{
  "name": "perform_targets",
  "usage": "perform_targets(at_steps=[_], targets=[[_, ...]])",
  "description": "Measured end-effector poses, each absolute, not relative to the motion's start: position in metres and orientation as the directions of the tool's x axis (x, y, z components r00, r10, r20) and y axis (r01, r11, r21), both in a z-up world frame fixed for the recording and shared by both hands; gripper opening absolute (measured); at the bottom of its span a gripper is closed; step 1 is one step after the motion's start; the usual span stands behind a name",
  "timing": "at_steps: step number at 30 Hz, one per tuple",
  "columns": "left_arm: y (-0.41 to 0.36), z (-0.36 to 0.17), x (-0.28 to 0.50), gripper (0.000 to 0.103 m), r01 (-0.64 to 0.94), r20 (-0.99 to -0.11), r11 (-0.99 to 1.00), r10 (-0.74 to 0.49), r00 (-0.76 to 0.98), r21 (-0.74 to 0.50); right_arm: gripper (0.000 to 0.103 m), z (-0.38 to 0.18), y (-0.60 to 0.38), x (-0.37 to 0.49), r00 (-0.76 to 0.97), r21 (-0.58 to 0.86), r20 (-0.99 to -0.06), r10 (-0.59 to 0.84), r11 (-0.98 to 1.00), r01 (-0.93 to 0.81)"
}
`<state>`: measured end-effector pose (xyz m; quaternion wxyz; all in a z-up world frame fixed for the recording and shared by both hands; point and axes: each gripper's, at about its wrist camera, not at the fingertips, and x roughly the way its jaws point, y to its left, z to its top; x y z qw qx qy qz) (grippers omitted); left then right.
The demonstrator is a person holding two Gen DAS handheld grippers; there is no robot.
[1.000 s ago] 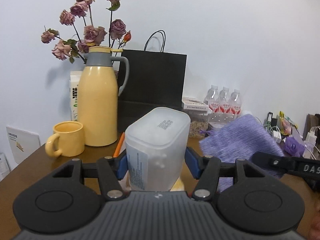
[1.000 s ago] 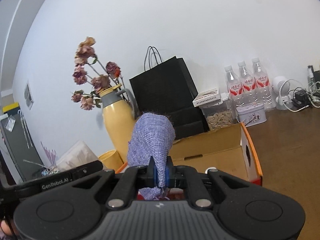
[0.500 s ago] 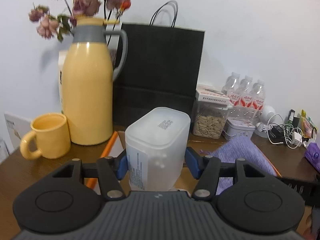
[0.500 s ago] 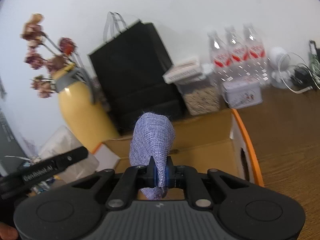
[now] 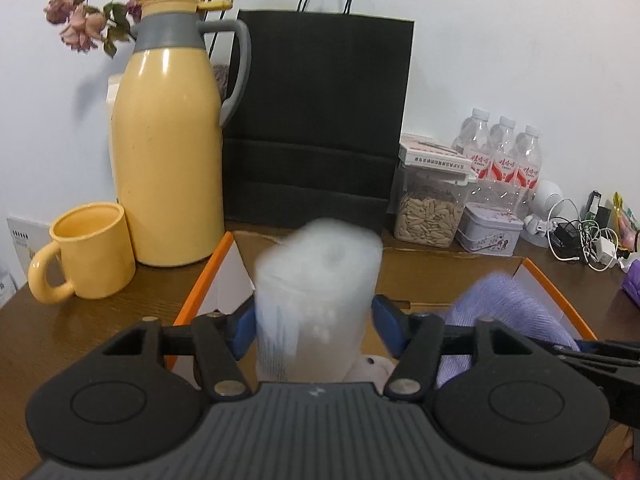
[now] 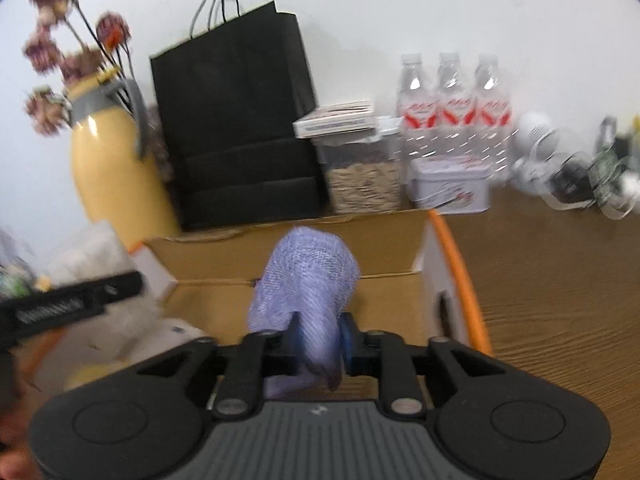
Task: Organize objects
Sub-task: 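Lower the pouch and container into the box and open both grippers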
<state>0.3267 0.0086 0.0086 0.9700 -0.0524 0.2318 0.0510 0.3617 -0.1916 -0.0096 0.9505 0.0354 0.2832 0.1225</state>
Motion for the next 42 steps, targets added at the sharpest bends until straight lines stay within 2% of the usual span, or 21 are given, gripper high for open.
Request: perform_targets(at_steps=[1,2,4,6,23,42], targets=[[0.008,0.01,0.326,0.099,-0.131,-0.446,0.989,0.087,0.891,-0.069,0.064,-0.009,-0.192,0.362,0.816,0.121,-0.529,0.232,0.973,-0.199],[0.007,0.011,0.324,0.103,-0.138,-0.434,0.988,0.098,0.896,-0.062,0.072,-0.008,-0.193,0.361,0.823,0.108,-0.525,0.215,0.977,-0.186],[0.006,0.013,0.321,0.103,-0.155,-0.411,0.987,0.12,0.904,-0.051,0.096,-0.006,-0.194,0.36,0.834,0.088,-0.517,0.194,0.981,-0.173],[0.006,0.015,0.32,0.103,-0.16,-0.415,0.986,0.124,0.902,-0.053,0.102,-0.005,-0.195,0.361,0.833,0.088,-0.515,0.204,0.979,-0.185],[0.004,0.019,0.317,0.103,-0.131,-0.413,0.99,0.097,0.905,-0.055,0.103,-0.002,-0.192,0.356,0.834,0.069,-0.512,0.207,0.977,-0.2],[0.017,0.044,0.233,0.103,-0.054,-0.335,0.997,0.034,0.942,-0.051,0.103,0.031,-0.198,0.273,0.88,0.034,-0.398,0.26,0.963,-0.269]])
